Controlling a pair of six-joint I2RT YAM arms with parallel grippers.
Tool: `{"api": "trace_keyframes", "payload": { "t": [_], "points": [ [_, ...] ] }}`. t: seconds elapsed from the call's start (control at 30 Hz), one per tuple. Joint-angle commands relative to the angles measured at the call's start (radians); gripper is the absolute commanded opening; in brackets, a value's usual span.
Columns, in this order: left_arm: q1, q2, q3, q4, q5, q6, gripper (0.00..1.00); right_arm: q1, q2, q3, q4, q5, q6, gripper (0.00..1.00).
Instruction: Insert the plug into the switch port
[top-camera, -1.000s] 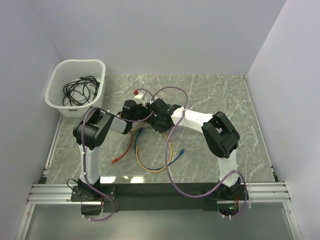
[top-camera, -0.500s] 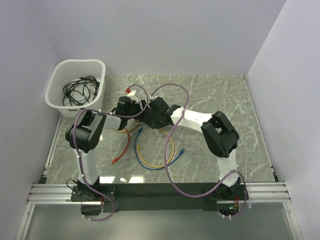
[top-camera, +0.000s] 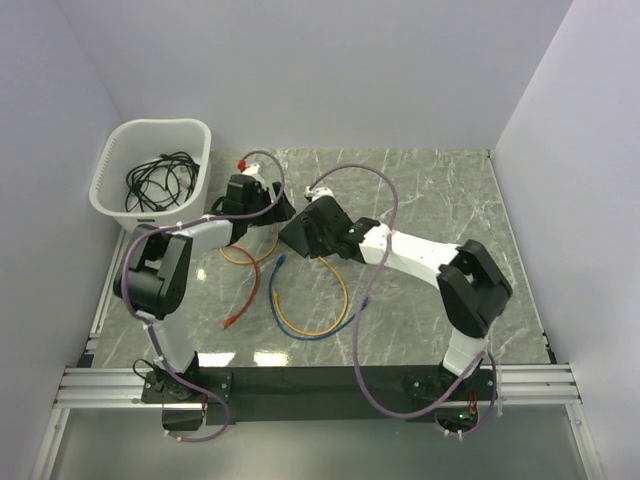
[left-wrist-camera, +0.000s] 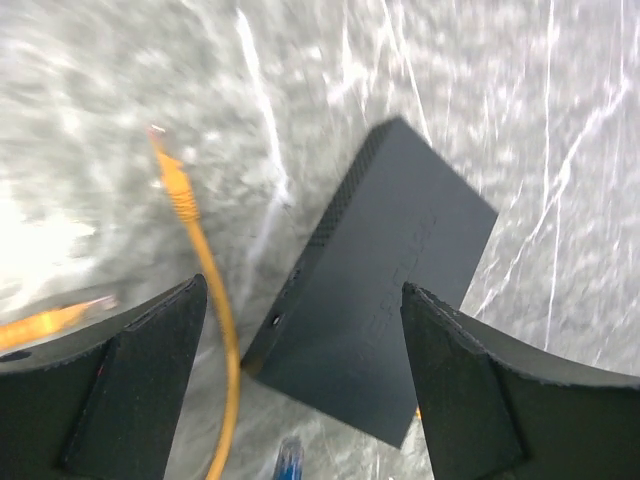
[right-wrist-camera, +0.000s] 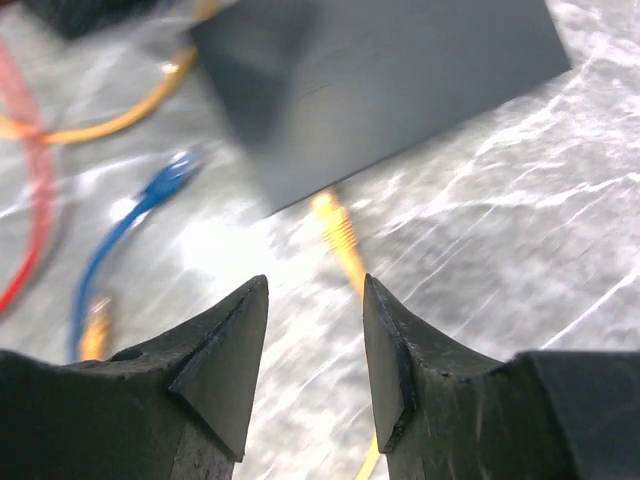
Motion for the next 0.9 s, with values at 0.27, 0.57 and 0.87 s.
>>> {"api": "trace_keyframes", "payload": {
  "t": [0.27, 0.57, 0.87],
  "points": [
    [0.011, -0.408, -0.186, -0.108, -0.296, -0.097, 0.81, 0.160, -0.100, 0.019, 0.017, -0.061, 0.120, 0.50],
    [0.014, -0.597, -0.305, -0.115, -0.354, -0.067, 0.81, 0.174, 0.156, 0.244, -0.091, -0.068, 0.188, 0.51],
    [0.029, -0.688, -0.395, -0.094, -0.347, -0.024, 0.81, 0.180, 0.344, 0.436, -0.233, 0.072, 0.246, 0.53]
  ]
}}
